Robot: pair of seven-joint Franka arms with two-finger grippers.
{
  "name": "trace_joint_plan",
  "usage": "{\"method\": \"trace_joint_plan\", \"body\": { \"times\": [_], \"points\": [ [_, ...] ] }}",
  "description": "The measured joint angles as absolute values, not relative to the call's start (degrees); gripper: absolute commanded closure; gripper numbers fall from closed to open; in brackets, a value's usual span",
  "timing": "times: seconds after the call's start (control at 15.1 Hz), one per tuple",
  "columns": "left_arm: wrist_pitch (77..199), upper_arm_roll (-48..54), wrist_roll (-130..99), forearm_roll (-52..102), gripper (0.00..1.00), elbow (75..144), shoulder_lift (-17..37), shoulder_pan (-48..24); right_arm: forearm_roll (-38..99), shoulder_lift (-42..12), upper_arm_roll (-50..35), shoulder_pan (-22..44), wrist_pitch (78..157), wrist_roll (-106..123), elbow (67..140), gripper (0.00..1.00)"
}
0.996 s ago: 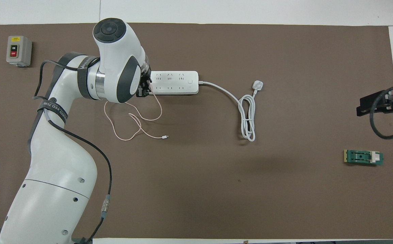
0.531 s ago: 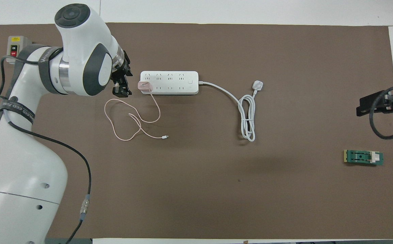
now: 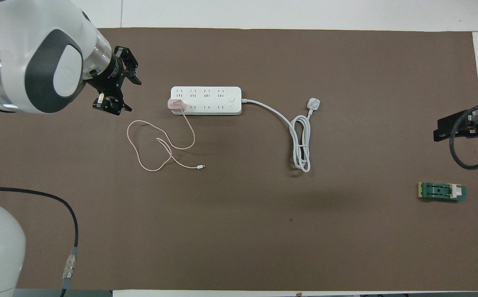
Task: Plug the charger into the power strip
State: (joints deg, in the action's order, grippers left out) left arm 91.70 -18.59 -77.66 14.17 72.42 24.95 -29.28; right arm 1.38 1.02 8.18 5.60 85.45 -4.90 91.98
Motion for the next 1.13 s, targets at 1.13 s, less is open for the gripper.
{"method": "trace_joint_plan", "body": {
  "times": [1.13],
  "points": [
    [88.4,-19.1,-9.3,-3.4,0.0,93.9,-1.2,-22.9,1.4,1.0,8.2,5.6,85.5,-4.9,92.0,0.0]
  ]
}}
